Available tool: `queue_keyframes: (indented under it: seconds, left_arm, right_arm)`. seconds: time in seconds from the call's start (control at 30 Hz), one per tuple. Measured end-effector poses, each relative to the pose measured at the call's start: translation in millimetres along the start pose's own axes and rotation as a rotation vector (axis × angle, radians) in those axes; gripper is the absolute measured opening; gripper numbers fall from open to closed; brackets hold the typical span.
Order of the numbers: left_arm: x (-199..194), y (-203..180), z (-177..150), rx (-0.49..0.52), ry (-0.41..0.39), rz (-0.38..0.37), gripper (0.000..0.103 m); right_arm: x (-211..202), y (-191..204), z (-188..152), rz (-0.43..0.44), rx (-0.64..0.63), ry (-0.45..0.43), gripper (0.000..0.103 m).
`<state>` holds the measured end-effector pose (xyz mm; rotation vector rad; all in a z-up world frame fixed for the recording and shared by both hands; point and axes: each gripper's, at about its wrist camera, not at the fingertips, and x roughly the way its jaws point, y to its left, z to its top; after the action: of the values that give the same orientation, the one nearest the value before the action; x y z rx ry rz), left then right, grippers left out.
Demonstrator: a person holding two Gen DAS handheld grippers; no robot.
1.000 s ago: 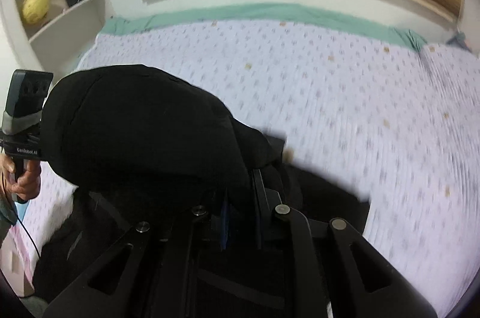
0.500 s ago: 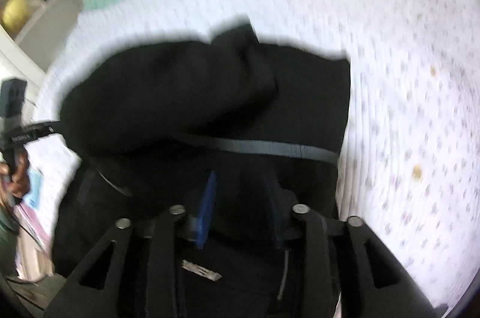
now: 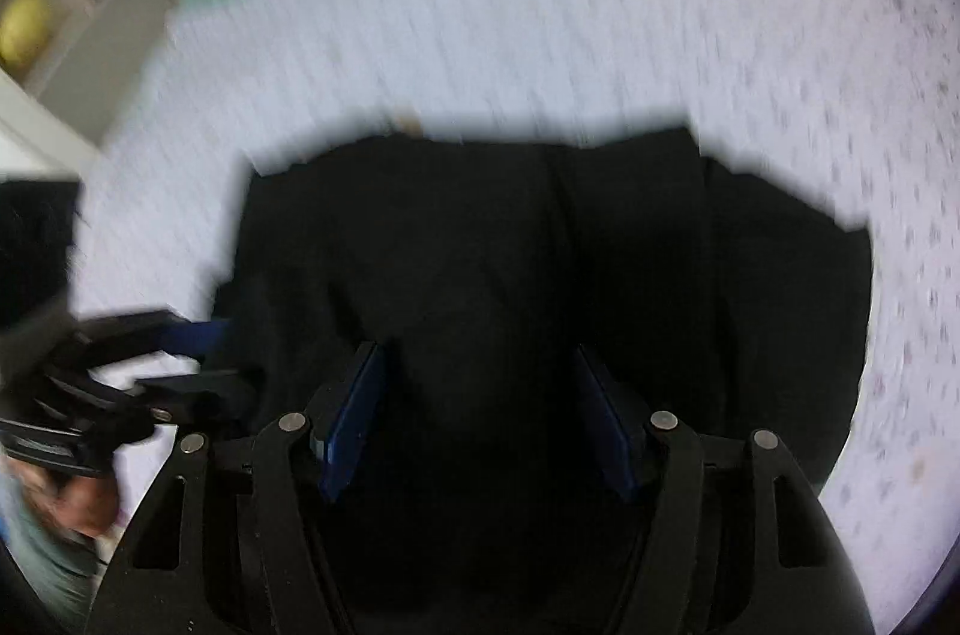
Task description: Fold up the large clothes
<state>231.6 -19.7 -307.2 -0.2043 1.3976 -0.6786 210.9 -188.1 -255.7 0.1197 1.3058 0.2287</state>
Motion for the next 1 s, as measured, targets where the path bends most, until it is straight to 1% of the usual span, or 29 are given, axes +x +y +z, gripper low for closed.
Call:
queue_keyframes:
  seconds: [0.03,0.1,0.13,0.17,0.23,0.27,0.33,0.4,0.47,0.5,0.57,0.6,0.63,0.67,0.7,0.77,0.87,0.97,1.0]
  left_arm:
    - [13.3,8.6,-5.0,-0.027,0.000,0.008,0.051]
    - [19.3,13.6,-7.4,-0.075,-0.022,-0.004,0.050]
    - [18.8,12.3,-7.5,-0.081,-0.027,-0.002,0.050]
    - [16.5,9.0,-7.0,-0.081,-0.032,0.006,0.050]
    - [8.5,-1.7,-8.1,-0.043,-0.041,0.028,0.050]
    - [-2.6,-11.5,-13.6,-0.009,-0.053,0.038,0.050]
    - [-18.3,-20.6,-19.8,0.022,-0.076,0.017,0.050]
    - [-40.1,-30.2,-31.5,0.042,-0.109,-0.049,0.050]
    - [-47.9,-32.9,-39.0,0.051,-0.118,-0.090,0.051]
    - [-47.5,-31.7,-43.0,0.048,-0.117,-0.101,0.051]
    - [-37.5,-25.7,-44.6,0.033,-0.112,-0.060,0.051]
    - [-21.9,-21.6,-45.2,0.008,-0.084,-0.018,0.050]
    - [-4.3,-17.6,-42.5,-0.017,-0.048,0.001,0.050]
    - [14.3,-13.5,-42.8,-0.039,-0.015,0.019,0.050]
    - [26.2,-5.6,-40.6,-0.044,-0.003,0.041,0.050]
    - [32.3,-9.1,-39.1,-0.038,-0.005,0.069,0.050]
    - [19.6,-21.1,-41.2,-0.020,-0.021,0.075,0.050]
    - [-10.3,-29.5,-59.7,-0.006,-0.066,0.070,0.050]
    - [-23.8,-26.1,-73.2,-0.011,-0.084,0.059,0.050]
  right_arm:
    - [14.7,-5.1,-13.9,-0.004,0.015,0.023,0.064]
    - [25.2,-8.9,-23.3,-0.006,0.026,-0.005,0.064]
    - [25.1,-6.3,-25.9,-0.019,0.020,-0.018,0.064]
    - [24.0,-3.2,-26.1,-0.034,0.019,-0.024,0.064]
    - [17.5,2.3,-26.2,-0.043,0.007,-0.033,0.064]
    - [9.7,5.3,-25.8,-0.042,-0.007,-0.044,0.064]
    - [-9.8,12.4,-30.3,-0.030,-0.030,-0.080,0.065]
    - [-38.8,23.0,-39.8,-0.006,-0.063,-0.145,0.066]
    - [-58.2,32.6,-51.9,0.004,-0.098,-0.183,0.066]
    - [-59.2,34.3,-56.2,-0.003,-0.111,-0.181,0.066]
    - [-44.3,41.0,-63.2,-0.053,-0.135,-0.138,0.066]
    - [-27.5,39.1,-57.2,-0.080,-0.133,-0.106,0.066]
    - [-9.7,37.2,-59.3,-0.102,-0.121,-0.057,0.066]
    - [12.6,32.7,-61.4,-0.099,-0.093,0.006,0.066]
    - [27.2,27.8,-53.3,-0.094,-0.075,0.029,0.067]
    - [41.0,25.9,-52.7,-0.097,-0.053,0.019,0.069]
    - [31.0,32.6,-52.4,-0.124,-0.040,0.017,0.070]
    - [0.0,37.9,-67.5,-0.098,-0.040,-0.026,0.070]
    - [-7.0,39.0,-72.5,-0.091,-0.039,-0.041,0.070]
